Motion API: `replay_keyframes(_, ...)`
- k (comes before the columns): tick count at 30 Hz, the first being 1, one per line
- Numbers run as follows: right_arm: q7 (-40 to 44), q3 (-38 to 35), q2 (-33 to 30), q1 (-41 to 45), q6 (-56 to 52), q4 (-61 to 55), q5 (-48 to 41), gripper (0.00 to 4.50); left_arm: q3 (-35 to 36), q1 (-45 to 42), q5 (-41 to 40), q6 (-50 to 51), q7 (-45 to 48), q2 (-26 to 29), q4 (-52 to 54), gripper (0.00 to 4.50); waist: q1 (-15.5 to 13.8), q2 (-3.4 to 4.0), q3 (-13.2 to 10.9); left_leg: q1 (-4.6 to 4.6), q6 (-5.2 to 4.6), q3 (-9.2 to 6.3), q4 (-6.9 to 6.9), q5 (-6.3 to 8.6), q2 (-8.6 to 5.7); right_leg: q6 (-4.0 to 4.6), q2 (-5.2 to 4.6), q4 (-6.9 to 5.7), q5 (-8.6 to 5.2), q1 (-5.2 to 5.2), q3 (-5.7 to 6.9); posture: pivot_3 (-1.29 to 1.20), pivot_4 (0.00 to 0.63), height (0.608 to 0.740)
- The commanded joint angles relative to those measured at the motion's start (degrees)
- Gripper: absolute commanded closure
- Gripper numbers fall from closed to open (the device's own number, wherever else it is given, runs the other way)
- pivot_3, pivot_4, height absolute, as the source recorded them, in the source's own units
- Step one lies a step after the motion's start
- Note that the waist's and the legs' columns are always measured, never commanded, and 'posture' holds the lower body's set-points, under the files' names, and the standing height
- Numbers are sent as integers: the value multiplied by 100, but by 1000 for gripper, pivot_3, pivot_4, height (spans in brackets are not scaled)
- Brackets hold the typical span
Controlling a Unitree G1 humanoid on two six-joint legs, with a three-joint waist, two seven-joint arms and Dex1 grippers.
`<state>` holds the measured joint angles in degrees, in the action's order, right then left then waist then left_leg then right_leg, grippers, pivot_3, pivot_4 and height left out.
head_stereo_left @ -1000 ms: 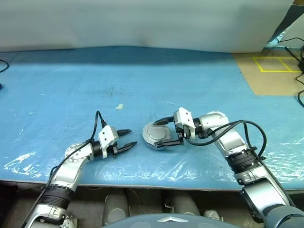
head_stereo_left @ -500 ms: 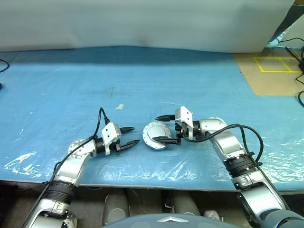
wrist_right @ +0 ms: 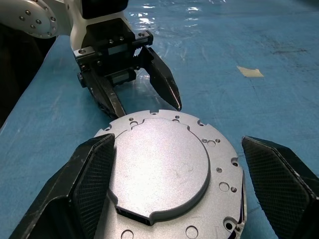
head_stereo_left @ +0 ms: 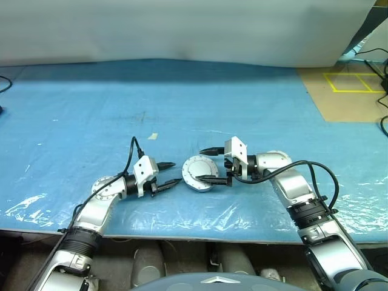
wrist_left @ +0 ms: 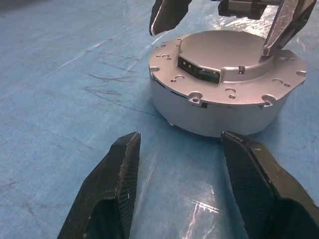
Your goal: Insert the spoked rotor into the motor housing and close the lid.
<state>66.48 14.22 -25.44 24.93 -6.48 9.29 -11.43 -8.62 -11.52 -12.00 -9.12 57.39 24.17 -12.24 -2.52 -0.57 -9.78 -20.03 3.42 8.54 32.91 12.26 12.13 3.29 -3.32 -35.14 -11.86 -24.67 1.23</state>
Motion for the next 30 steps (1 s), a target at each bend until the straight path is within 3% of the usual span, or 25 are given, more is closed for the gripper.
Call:
replay_keyframes(1, -37, 43, -28, -51, 11, -157, 52, 190, 19, -82, -34, 26, 4, -1, 157, 1766, 2, 0, 0, 0, 0, 0, 0, 0, 0, 0, 0, 0, 0, 0, 0, 0, 150, 740)
replay_keyframes(20, -78, 149, -63, -221, 36, -277, 184, 190, -12, -121, 9, 84, -29, -13, 196, 1766, 1, 0, 0, -1, 0, 0, -2, 0, -1, 0, 0, 2, 0, 0, 0, 0, 150, 740)
replay_keyframes(23, -92, 140, -70, -229, 110, -283, 209, 805, -10, -108, 14, 103, -38, -13, 217, 1766, 1, 0, 0, -1, 0, 0, -4, 0, 0, 0, 0, 2, 0, 0, 0, 0, 150, 740)
replay_keyframes(27, -41, 156, -99, -247, 67, -304, 168, 805, -11, -91, 14, 132, -36, -8, 242, 1766, 0, 0, 0, 0, 0, 0, -3, 0, -1, 0, 0, 2, 0, 3, 0, 0, 150, 740)
replay_keyframes(30, -45, 166, -118, -264, 70, -301, 180, 1367, -8, -92, 12, 144, -28, -7, 237, 1766, 0, 0, 0, 0, 0, 0, -4, 0, -1, 0, 0, 2, 0, 3, 0, 0, 150, 740)
